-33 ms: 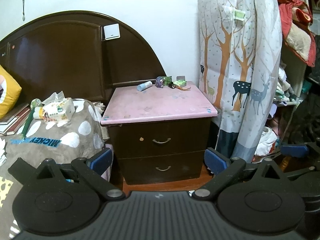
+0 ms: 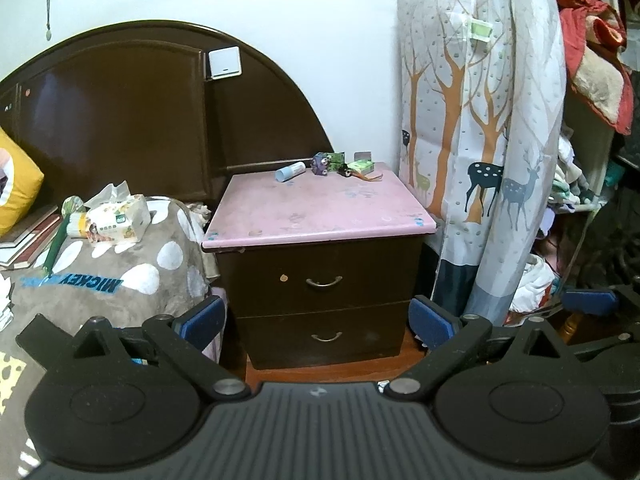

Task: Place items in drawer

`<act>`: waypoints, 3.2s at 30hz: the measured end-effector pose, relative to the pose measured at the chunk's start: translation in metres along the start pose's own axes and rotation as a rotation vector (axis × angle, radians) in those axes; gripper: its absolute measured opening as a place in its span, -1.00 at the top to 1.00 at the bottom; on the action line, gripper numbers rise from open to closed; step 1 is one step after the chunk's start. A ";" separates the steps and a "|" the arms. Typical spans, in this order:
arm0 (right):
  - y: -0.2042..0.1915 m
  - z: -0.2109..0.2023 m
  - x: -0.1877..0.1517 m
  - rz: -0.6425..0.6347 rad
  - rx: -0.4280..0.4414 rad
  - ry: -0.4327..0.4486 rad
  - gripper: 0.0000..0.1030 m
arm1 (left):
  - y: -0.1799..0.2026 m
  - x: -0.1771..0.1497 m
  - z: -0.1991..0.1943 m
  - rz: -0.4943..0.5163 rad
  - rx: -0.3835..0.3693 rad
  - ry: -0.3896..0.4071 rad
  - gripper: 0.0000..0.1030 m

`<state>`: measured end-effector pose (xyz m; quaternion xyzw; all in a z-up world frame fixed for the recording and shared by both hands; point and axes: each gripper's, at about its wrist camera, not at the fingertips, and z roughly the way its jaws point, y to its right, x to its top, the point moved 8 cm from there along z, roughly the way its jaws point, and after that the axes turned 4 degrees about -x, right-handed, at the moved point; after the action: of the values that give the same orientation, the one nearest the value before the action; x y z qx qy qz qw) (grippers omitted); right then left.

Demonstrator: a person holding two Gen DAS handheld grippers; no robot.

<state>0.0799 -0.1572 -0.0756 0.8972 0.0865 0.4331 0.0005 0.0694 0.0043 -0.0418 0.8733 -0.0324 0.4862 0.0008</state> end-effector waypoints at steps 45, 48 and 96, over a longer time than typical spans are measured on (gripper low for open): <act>0.002 0.013 0.005 0.001 0.010 -0.014 -0.77 | 0.001 -0.001 0.014 -0.002 0.021 -0.012 -0.93; 0.003 0.021 0.005 -0.001 0.011 -0.022 -0.77 | -0.001 -0.001 0.020 0.001 0.028 -0.017 -0.93; -0.035 0.338 0.050 -0.179 0.273 -0.105 -0.88 | -0.076 0.080 0.334 -0.063 -0.087 -0.037 -0.99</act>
<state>0.3676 -0.0902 -0.2510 0.8990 0.2239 0.3680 -0.0785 0.3995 0.0649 -0.1475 0.8818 -0.0262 0.4679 0.0534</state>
